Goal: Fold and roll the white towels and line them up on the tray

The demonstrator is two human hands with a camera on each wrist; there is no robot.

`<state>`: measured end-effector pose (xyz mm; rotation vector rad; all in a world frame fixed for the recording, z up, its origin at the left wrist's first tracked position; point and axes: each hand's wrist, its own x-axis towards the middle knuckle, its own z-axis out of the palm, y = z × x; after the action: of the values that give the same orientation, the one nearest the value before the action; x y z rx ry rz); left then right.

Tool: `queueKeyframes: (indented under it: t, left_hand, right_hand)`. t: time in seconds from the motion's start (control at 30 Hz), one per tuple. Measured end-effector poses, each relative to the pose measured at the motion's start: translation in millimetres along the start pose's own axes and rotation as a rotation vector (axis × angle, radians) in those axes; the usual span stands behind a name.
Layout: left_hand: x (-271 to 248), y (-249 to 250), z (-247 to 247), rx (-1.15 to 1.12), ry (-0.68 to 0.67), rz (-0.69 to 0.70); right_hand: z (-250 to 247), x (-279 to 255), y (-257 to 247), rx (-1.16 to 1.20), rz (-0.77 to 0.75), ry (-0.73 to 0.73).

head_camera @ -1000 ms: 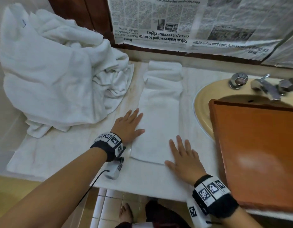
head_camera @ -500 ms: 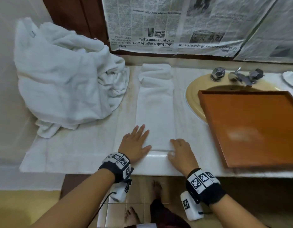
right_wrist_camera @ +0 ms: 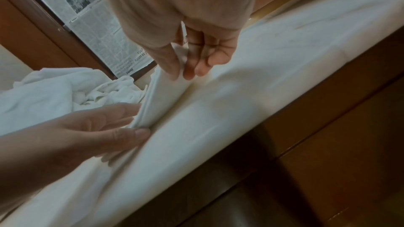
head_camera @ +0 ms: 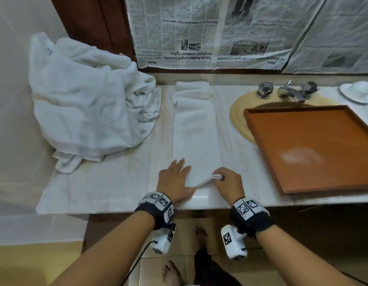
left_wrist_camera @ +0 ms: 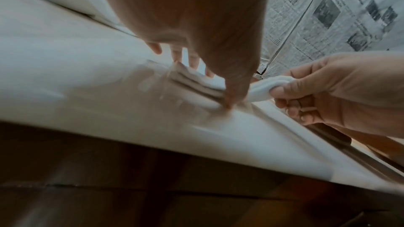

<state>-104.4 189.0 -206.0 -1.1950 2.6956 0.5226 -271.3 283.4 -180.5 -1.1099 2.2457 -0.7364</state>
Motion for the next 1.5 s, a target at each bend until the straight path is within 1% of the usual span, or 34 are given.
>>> queueKeyframes:
  t: [0.13,0.23,0.3,0.4,0.5,0.6,0.67,0.77,0.83,0.9,1.0,1.07,1.13,1.23,1.37,1.43,1.47,1.5]
  left_hand:
    - [-6,3,-2,-0.121,0.131,-0.025]
    - [-7,0,-1,-0.158,0.267,0.033]
    - [-9,-7,0,-0.208,0.311,0.058]
    - [-10,-16,-1,-0.331,0.282,0.066]
    - [-9,-19,-5,-0.417,0.253,0.038]
    - [-7,-21,-8,-0.493,0.252,-0.022]
    - [-5,-22,-10,-0.524,0.244,-0.060]
    - [0,-25,-9,-0.507,0.227,-0.075]
    - [3,-27,-5,-0.477,0.237,-0.057]
    - [6,-31,1,-0.435,0.300,-0.018]
    - [5,-36,5,-0.321,0.389,0.099]
    - [2,-39,3,-0.242,0.414,0.182]
    - [-2,-42,0,-0.201,0.401,0.248]
    - [-6,-47,-4,-0.141,0.342,0.314]
    - [2,-49,-9,-0.059,0.303,0.369]
    - [7,-49,-11,-0.059,0.284,0.351]
    - [9,-47,-13,-0.101,0.286,0.314]
    - [11,-46,-17,-0.162,0.279,0.250]
  right_hand:
    - [-1,-2,8,0.037,-0.025,0.062]
    - [-2,-2,14,0.037,-0.014,0.063]
    - [-3,-1,18,0.066,-0.025,0.060]
    - [-4,4,24,0.039,-0.058,0.045]
    - [-6,12,25,-0.043,-0.089,-0.035]
    - [-11,20,21,-0.084,-0.063,-0.097]
    - [-12,25,20,-0.088,-0.037,-0.105]
    - [-10,29,21,-0.031,0.030,-0.105]
    - [-8,30,20,-0.055,0.017,-0.092]
    - [-5,30,21,-0.182,-0.081,-0.061]
    - [-2,28,22,-0.306,-0.281,-0.056]
    - [-1,27,29,-0.319,-0.425,-0.078]
    - [-5,27,33,-0.333,-0.503,-0.111]
    - [-15,29,38,-0.394,-0.543,-0.213]
    - [-20,32,35,-0.451,-0.584,-0.266]
    - [-22,36,31,-0.422,-0.549,-0.273]
    - [-24,39,28,-0.388,-0.497,-0.264]
    - [-26,41,25,-0.341,-0.432,-0.253]
